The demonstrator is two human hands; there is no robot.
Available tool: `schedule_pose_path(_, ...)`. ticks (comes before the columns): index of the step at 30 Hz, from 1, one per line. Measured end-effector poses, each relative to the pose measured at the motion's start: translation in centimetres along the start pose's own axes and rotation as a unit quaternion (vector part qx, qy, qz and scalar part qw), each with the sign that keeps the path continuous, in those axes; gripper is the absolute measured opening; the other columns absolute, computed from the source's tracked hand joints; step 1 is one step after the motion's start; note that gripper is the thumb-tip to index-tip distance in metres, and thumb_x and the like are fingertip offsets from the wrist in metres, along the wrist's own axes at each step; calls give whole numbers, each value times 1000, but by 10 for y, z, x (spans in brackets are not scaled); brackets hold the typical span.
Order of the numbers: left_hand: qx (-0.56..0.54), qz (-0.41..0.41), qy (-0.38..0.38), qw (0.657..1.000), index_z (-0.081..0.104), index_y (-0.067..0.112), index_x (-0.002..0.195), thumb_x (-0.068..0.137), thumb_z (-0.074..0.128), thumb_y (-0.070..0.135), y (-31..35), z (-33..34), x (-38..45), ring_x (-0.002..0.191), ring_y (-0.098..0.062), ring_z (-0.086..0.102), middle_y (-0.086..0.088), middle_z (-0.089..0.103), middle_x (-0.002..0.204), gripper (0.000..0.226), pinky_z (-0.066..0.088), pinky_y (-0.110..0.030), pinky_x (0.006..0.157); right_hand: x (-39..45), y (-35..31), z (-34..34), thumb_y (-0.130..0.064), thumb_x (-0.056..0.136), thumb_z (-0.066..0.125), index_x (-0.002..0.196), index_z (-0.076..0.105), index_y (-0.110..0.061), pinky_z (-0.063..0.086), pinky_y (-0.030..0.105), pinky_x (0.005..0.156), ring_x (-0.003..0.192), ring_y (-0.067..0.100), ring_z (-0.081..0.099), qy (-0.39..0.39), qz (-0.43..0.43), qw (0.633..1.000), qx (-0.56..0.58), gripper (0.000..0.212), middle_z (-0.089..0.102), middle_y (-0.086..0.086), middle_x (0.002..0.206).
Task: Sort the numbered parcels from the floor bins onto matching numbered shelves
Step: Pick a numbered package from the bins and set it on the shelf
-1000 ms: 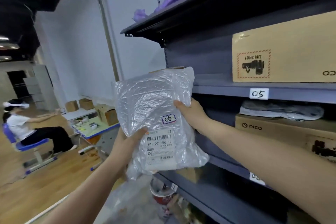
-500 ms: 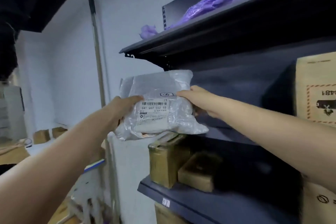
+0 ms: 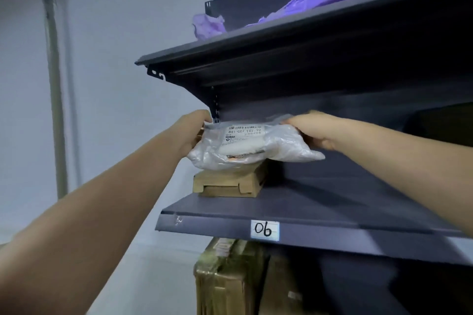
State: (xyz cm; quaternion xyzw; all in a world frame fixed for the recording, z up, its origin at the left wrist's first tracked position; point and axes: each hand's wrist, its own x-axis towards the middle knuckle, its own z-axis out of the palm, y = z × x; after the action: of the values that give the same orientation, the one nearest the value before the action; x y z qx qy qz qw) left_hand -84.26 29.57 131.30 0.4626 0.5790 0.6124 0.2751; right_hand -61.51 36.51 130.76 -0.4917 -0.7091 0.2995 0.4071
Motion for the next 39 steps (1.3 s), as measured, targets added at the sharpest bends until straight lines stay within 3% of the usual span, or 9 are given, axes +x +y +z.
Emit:
schedule_pose_path(5, -4, 22, -60, 998, 52, 7, 80, 82, 50, 12, -9, -7, 43, 73, -25, 45, -11, 51, 80, 6, 39, -34, 68, 9, -2, 12, -40, 78, 67, 110, 66, -9, 58, 42, 84, 86, 28, 72, 37, 27, 999, 10, 45, 75, 11, 94)
schedule_pose_path(8, 12, 21, -102, 994, 55, 8, 94, 63, 58, 20, -22, -7, 53, 83, -25, 40, -11, 46, 92, 33, 37, -37, 73, 3, 0, 18, -33, 83, 65, 106, 67, -4, 52, 31, 64, 72, 26, 66, 67, 48, 997, -11, 37, 70, 10, 83)
schedule_pose_path(13, 35, 51, -189, 980, 51, 13, 84, 70, 59, 22, -33, 13, 54, 48, -17, 47, -7, 50, 79, 19, 40, -27, 58, -18, 7, 6, -31, 87, 64, 84, 59, -8, 40, 31, 61, 67, 23, 52, 130, 73, 988, -33, 23, 57, 7, 73)
schedule_pose_path(16, 103, 94, -217, 966, 61, 13, 91, 75, 60, 28, -38, 36, 52, 59, -16, 56, -6, 61, 86, 22, 46, -28, 60, -29, 19, -9, -27, 87, 60, 87, 64, -6, 40, 32, 64, 70, 25, 52, 160, 109, 979, -62, 21, 57, 10, 77)
schedule_pose_path(19, 228, 134, -250, 931, 64, 17, 82, 82, 58, 29, -49, 58, 47, 80, -17, 54, -3, 62, 94, 13, 41, -30, 73, -33, 35, -17, -19, 84, 58, 74, 56, -10, 34, 28, 56, 61, 22, 43, 154, 151, 971, -107, 13, 48, 8, 67)
schedule_pose_path(29, 316, 146, -272, 897, 51, 19, 51, 75, 56, 30, -62, 70, 52, 64, -17, 42, 3, 52, 67, 27, 32, -30, 58, -31, 59, -12, -18, 85, 51, 73, 50, -14, 31, 24, 45, 52, 17, 39, 92, 207, 963, -143, 13, 45, 4, 62)
schedule_pose_path(34, 356, 114, -250, 893, 55, 17, 73, 77, 56, 31, -68, 79, 56, 71, -17, 45, -4, 57, 87, 14, 33, -28, 58, -26, 63, -9, -19, 83, 50, 67, 44, -18, 27, 23, 44, 47, 16, 34, 84, 220, 960, -151, 18, 40, 0, 54)
schedule_pose_path(37, 410, 106, -244, 872, 60, 10, 111, 80, 48, 42, -72, 89, 59, 84, -20, 51, -12, 57, 117, 46, 38, -30, 70, -26, 64, -4, -23, 87, 51, 73, 51, -16, 30, 21, 44, 48, 14, 40, 88, 206, 963, -147, 15, 47, -1, 58)
schedule_pose_path(39, 431, 110, -247, 861, 59, 8, 116, 86, 43, 46, -74, 93, 59, 96, -24, 54, -12, 57, 120, 51, 42, -30, 79, -27, 67, -3, -31, 90, 52, 86, 59, -13, 37, 22, 51, 59, 14, 51, 94, 201, 962, -156, 20, 58, 1, 72)
